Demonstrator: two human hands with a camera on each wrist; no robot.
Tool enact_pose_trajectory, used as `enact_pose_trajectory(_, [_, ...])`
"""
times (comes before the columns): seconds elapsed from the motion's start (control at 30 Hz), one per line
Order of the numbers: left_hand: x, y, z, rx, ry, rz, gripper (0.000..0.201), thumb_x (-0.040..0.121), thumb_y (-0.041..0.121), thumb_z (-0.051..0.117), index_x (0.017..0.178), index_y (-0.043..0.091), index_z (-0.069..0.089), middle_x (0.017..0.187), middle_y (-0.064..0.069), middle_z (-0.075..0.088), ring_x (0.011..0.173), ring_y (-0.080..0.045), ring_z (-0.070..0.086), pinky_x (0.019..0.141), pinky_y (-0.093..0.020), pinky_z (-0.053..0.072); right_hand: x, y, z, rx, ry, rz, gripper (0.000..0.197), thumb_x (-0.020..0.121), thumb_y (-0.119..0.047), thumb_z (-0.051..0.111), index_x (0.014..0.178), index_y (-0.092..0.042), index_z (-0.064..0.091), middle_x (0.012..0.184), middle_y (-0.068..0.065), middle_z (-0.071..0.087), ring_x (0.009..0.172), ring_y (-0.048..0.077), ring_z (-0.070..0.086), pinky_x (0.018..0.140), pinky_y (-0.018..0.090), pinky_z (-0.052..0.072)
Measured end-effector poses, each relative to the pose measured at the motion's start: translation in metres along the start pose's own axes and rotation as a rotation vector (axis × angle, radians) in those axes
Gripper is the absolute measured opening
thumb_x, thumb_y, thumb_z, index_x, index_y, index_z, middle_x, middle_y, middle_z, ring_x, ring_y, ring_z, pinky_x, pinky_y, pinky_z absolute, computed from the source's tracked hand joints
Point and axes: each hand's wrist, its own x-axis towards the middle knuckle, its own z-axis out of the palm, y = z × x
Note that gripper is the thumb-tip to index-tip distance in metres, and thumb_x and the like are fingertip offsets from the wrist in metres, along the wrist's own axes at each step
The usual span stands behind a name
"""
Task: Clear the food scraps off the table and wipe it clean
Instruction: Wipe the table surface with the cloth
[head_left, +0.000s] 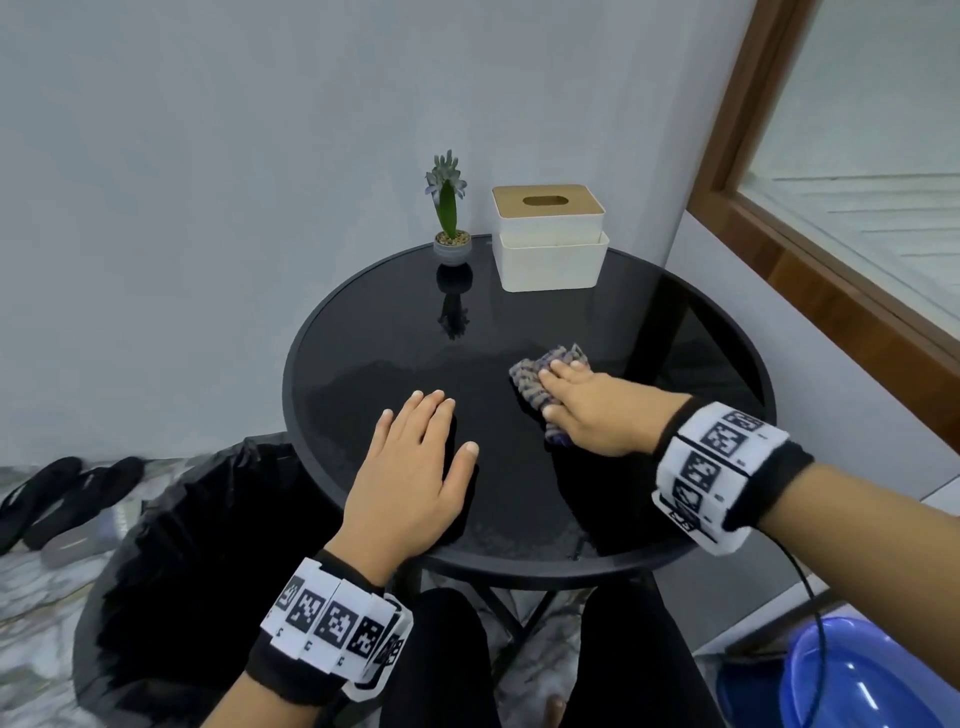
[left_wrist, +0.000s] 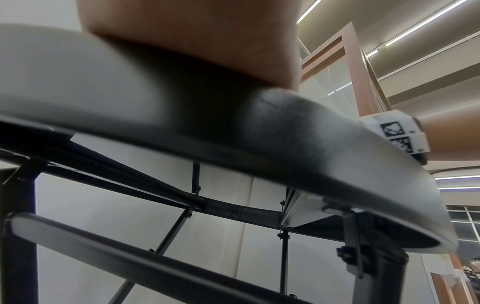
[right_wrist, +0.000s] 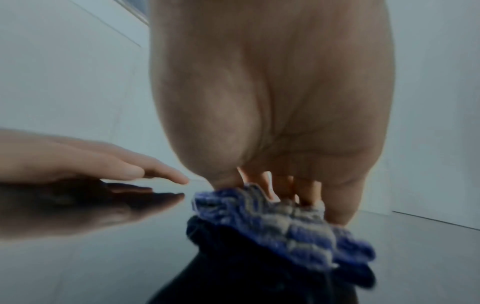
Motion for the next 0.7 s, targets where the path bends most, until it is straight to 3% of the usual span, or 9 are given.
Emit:
enact_pose_trajectory(0.2, [0.001, -0.002, -0.001, -0.006, -0.003, -0.008, 0.073, 0.094, 0.057, 0.014, 0.153, 0.016, 0.030, 0.162, 0.002, 0.025, 0.151, -0.014, 0.011, 0.123, -0.037, 0.005, 0.013, -0.017, -0.005, 0.019, -0.031, -0.062, 0.058, 0.105, -0.029, 0.024, 0.153, -0.008, 0.000, 0.162, 0.013, -0.006, 0.149, 0.027, -0.006, 0.118, 0.034, 0.001])
enact_pose_trajectory(0.4, [0.000, -0.004, -0.001, -0.019, 0.003, -0.003, 0.074, 0.093, 0.058, 0.014, 0.153, 0.016, 0.031, 0.161, 0.002, 0.026, 0.151, -0.013, 0.012, 0.123, -0.036, 0.006, -0.036, -0.021, 0.024, 0.014, -0.013, -0.167, 0.060, 0.105, -0.033, 0.026, 0.154, -0.012, 0.000, 0.162, 0.007, -0.009, 0.149, 0.020, -0.009, 0.115, 0.025, -0.007])
enact_pose_trajectory(0.47, [0.000, -0.004, -0.001, -0.026, 0.001, -0.009, 0.075, 0.093, 0.057, 0.014, 0.153, 0.016, 0.030, 0.161, 0.003, 0.026, 0.151, -0.013, 0.012, 0.123, -0.036, 0.006, -0.051, -0.009, 0.033, 0.057, 0.032, -0.153, 0.060, 0.104, -0.037, 0.026, 0.154, -0.015, 0.002, 0.162, 0.003, -0.007, 0.149, 0.016, -0.008, 0.117, 0.025, -0.004])
enact_pose_trajectory(0.57, [0.000, -0.003, -0.001, -0.020, -0.002, -0.011, 0.073, 0.094, 0.056, 0.016, 0.153, 0.015, 0.031, 0.161, 0.002, 0.026, 0.151, -0.013, 0.012, 0.124, -0.036, 0.006, -0.059, 0.007, 0.048, 0.053, 0.177, -0.051, 0.059, 0.103, -0.042, 0.022, 0.155, -0.020, 0.007, 0.163, -0.001, 0.000, 0.149, 0.014, -0.003, 0.121, 0.035, 0.007])
enact_pose_trajectory(0.7, [-0.001, -0.001, 0.000, -0.005, 0.002, 0.005, 0.071, 0.095, 0.055, 0.018, 0.152, 0.015, 0.033, 0.160, 0.001, 0.028, 0.151, -0.014, 0.014, 0.123, -0.038, 0.008, -0.049, -0.008, 0.064, 0.097, 0.347, 0.015, 0.058, 0.102, -0.045, 0.013, 0.154, -0.019, 0.012, 0.163, -0.001, 0.007, 0.149, 0.014, -0.003, 0.119, 0.035, 0.002])
